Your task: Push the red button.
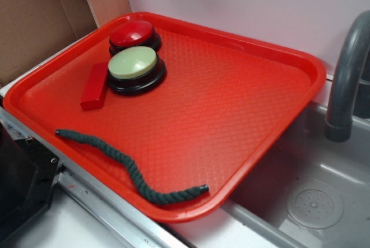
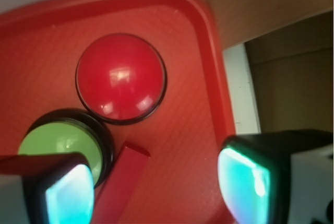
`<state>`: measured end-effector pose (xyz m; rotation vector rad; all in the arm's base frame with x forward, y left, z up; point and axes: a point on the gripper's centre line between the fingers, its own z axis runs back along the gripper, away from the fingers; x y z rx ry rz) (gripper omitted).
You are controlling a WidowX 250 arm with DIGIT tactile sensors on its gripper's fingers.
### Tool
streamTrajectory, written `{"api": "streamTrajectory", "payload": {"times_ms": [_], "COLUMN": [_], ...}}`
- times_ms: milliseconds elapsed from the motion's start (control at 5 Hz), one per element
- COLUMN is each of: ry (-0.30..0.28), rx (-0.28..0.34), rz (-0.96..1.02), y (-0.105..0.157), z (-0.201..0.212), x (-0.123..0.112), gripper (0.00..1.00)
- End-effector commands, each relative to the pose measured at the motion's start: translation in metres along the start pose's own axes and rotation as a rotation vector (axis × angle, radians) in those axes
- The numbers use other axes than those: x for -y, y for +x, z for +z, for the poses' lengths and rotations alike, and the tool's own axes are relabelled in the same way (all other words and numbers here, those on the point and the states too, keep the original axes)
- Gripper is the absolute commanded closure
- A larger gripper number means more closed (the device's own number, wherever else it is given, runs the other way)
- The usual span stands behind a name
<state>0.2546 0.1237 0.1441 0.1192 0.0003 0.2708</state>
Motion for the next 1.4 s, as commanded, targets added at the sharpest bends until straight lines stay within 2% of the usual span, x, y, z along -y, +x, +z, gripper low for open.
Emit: {"api": "streamTrajectory", "payload": {"times_ms": [0, 1200], "ry": [-0.005, 0.012], "rx": [0.081, 0.102], "rz": [0.027, 0.062], "y": [0.001, -0.019], "z": [0.030, 0.048], "x": [-0.012, -0.010], "gripper": [0.00, 0.00]}}
